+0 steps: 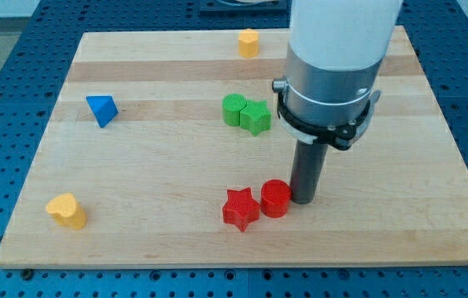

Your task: Place your arm to the left side of the triangle

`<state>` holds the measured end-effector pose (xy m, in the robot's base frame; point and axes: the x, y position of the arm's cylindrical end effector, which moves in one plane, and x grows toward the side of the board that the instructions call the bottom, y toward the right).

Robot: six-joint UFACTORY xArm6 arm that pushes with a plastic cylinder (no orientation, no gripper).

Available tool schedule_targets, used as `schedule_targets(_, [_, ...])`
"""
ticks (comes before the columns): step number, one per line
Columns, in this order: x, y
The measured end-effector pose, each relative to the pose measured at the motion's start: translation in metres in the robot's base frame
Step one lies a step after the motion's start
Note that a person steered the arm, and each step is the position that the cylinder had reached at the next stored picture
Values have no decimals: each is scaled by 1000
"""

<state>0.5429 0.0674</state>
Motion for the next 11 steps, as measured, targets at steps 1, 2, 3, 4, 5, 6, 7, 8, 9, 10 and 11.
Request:
schedule_targets(1, [4,-5])
schedule_targets(2, [4,-6])
schedule_targets(3, [4,-6])
schedule_targets(4, [-9,-6])
schedule_targets(5, [-45,-6])
schedule_targets(6, [-50,-51])
schedule_targets(7, [-50,-124])
schedule_targets(8, [-54,-213])
schedule_targets(9, [-75,-273])
schedule_targets(10, [-101,-330])
schedule_targets(11, [-128,-353])
